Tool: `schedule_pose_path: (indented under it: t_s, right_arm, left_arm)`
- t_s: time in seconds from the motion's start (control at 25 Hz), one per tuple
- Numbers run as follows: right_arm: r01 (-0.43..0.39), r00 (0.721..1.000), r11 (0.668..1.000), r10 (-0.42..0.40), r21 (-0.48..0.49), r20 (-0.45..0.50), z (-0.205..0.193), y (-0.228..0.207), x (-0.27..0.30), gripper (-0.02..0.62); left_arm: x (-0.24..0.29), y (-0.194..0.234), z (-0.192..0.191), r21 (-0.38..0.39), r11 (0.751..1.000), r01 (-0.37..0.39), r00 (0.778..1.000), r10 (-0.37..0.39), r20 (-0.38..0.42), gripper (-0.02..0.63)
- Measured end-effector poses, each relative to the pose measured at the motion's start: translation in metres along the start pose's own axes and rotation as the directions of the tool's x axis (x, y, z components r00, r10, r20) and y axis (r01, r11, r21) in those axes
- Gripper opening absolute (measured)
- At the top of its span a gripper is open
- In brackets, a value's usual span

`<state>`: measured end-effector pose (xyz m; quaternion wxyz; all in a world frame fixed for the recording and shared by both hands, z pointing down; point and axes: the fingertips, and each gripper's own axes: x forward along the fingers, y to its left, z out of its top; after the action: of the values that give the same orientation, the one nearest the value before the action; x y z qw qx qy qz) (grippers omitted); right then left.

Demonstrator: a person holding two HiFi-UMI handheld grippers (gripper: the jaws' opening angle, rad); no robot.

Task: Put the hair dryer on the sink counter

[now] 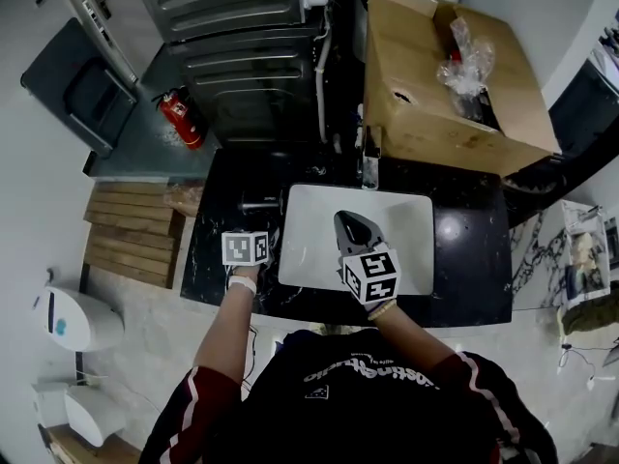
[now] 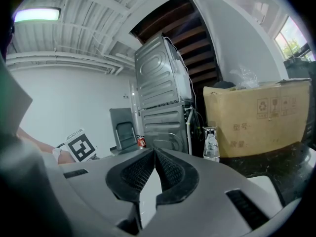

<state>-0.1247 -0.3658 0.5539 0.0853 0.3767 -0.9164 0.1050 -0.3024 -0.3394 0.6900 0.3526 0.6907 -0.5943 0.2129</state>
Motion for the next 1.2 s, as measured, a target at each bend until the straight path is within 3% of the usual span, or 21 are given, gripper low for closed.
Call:
schedule_pose_path:
  t_s: [0.64, 0.8, 1.0, 1.2]
  right_arm:
    - [-0.008, 1.0, 1.0, 0.007, 0.012, 0.01, 0.008, -0.009, -0.003, 0.041]
    - [-0.006, 1.0, 1.0, 0.005, 0.021, 0.016, 0.013, -0.013, -0.006, 0.041]
    - [0.002, 1.0, 1.0, -0.003, 0.027, 0.028, 0.022, -0.021, -0.011, 0.041]
    - [0.02, 0.998, 0.999, -0.023, 0.039, 0.06, 0.042, -0.036, -0.016, 0.04]
  left_arm:
    - [0.012, -0.003, -0.013, -0.008, 0.999, 0.039, 0.992, -0.04, -0.118, 0.2]
    - [0.008, -0.001, -0.019, 0.022, 0.999, 0.023, 0.993, -0.021, -0.117, 0.272]
    - [-0.017, 0.006, -0.015, 0.044, 0.999, -0.003, 0.998, 0.006, -0.064, 0.296]
    - [-0.069, 0.008, 0.036, 0.062, 0.996, -0.065, 0.991, 0.057, 0.121, 0.297]
